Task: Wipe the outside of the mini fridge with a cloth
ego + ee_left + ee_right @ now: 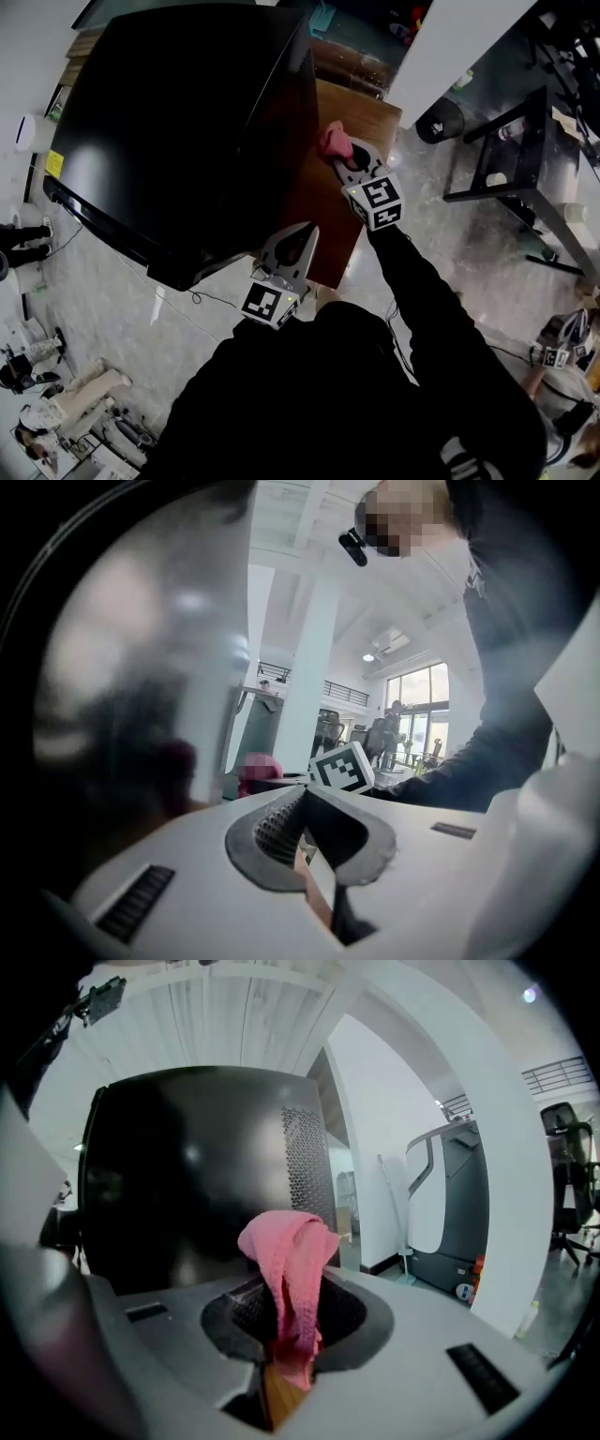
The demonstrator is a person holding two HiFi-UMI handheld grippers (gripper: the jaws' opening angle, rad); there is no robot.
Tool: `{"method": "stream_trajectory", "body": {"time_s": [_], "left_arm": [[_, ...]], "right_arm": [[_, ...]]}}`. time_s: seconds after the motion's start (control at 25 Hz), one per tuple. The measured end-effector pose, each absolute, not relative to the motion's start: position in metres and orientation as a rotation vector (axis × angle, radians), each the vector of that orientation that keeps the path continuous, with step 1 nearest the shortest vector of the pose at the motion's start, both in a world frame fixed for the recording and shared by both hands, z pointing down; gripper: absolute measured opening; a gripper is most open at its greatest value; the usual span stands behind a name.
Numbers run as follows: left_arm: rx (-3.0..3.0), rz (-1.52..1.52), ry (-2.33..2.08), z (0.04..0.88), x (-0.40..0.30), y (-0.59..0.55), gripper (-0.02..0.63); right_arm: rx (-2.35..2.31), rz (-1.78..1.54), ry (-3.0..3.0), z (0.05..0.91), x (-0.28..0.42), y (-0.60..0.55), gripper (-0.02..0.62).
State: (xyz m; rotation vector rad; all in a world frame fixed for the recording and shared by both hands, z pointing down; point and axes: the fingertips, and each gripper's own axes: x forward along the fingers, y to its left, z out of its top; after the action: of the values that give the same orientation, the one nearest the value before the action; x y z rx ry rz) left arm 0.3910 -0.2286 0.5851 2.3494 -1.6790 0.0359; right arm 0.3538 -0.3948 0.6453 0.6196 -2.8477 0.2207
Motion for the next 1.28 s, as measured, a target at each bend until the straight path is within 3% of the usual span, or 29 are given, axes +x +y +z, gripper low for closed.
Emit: {"method": "stream_trajectory", "body": {"time_s": [0.48,1.28], "left_arm": [[2.455,-0.025,-1.52,0.533,0.358,-0.116,0.006],[2.493,0.002,-1.56,0.49,0.188,0.106,0.006]], "right_arm": [[0.501,0.271,-2.849,0.583,0.366,-0.208,0.083],[0.411,0.155,-2.859,0.511,0.23,0.051,0.084]]}}
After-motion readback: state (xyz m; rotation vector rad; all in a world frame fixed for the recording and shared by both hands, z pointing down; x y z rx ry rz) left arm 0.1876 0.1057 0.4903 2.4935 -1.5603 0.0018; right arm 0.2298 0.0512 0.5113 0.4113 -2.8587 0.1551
